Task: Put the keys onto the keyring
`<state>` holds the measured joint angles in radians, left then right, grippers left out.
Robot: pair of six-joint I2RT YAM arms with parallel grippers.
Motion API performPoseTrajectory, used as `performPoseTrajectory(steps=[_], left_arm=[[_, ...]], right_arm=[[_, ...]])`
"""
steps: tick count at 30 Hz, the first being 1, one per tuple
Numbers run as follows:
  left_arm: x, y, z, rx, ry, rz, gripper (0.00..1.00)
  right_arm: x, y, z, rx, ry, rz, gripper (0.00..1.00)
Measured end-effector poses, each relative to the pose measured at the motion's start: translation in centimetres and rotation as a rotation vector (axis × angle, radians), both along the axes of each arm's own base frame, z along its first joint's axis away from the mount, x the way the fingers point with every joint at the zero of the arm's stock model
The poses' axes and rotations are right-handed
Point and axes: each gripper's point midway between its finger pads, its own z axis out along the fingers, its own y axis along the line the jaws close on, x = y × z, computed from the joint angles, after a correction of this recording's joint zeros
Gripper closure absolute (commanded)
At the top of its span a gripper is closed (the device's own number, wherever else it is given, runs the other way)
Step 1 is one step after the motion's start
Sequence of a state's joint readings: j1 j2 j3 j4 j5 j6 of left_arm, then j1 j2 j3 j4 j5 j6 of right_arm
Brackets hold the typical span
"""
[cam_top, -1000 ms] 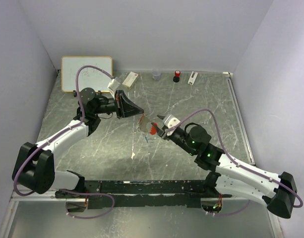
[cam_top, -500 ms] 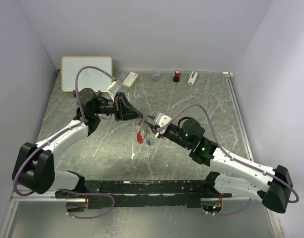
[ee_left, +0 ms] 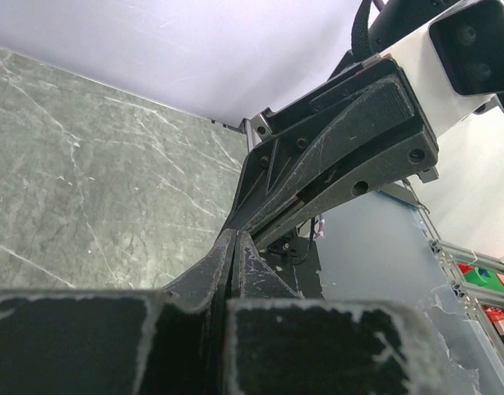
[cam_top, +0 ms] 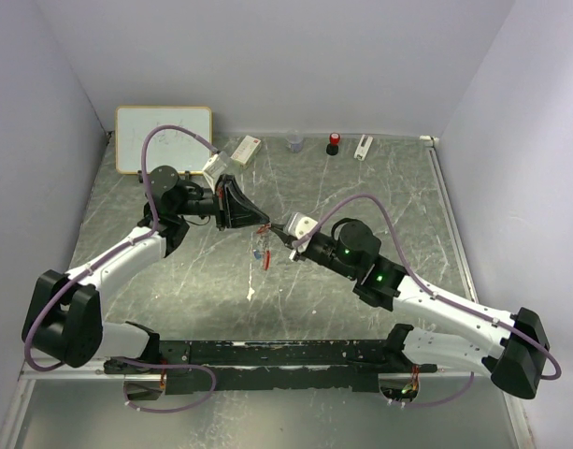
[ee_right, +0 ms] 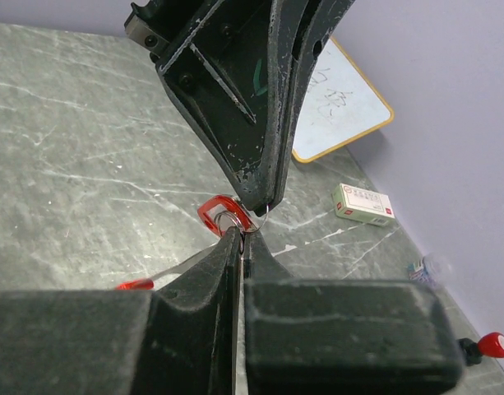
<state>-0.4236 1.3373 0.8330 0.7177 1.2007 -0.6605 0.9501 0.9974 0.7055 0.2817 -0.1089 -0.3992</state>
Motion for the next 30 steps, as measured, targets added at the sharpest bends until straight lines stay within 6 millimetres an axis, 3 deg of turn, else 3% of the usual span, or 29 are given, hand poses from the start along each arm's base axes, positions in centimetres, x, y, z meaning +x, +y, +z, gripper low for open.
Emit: performPoseTrajectory(steps=[19,30], left_arm=[[-0.7,0.5,1.0,-0.116,-0.15,0.07,0.93],[-0.9,0.8,1.8,-0.203,-0.209,0.11,0.93]], right_arm=[[1.2,-2.2,2.2,0.207,0.108,-0.144,1.0],[1.9,-1.8,3.2,0.345,0.252,-0.154,1.0]])
